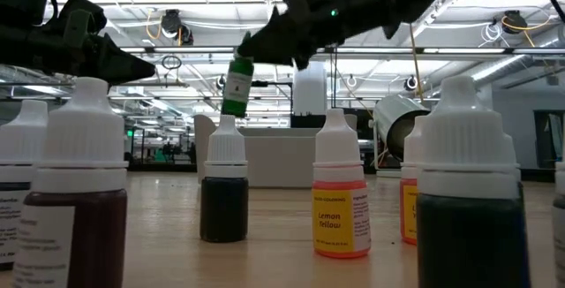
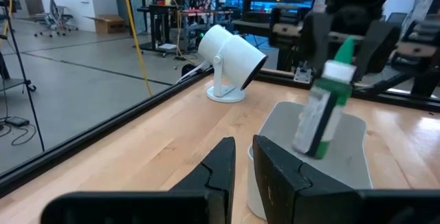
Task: Pick & Place food coloring
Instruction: Put the big green food coloring bottle into the gray bin
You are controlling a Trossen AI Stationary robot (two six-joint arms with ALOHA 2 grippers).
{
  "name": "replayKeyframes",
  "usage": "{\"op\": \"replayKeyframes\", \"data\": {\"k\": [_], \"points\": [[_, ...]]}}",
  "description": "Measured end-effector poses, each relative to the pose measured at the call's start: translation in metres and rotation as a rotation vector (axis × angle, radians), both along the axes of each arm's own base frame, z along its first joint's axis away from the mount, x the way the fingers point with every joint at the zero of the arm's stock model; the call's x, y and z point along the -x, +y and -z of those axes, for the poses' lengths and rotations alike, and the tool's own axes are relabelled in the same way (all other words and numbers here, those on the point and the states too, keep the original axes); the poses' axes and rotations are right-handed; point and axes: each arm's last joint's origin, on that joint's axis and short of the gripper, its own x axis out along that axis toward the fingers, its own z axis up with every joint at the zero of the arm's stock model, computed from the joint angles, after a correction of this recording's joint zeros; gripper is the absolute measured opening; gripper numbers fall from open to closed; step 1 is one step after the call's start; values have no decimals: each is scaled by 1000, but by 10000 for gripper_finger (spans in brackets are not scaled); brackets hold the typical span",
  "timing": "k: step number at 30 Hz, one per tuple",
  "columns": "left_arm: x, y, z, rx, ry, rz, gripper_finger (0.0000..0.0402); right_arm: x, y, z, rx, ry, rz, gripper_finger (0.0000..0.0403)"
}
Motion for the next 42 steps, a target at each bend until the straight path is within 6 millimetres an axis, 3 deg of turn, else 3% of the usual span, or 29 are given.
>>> {"op": "replayKeyframes", "data": {"k": [9,22,31,37,42], "points": [[0,0,0,-1,-1,1,58,-9,-7,24,-4,29,21,111],[0,0,0,-2,0,4,58,-8,-9,28,-12,65,30,113],[0,0,0,-3,0,3,58,-13,-14,50,-42,104,53,113],[0,0,0,-4,0,3,58,-13,-20,50,-53,100,72,113],[0,0,0,-4,0,3,58,-14,-20,61,-53,133,69,113]]}}
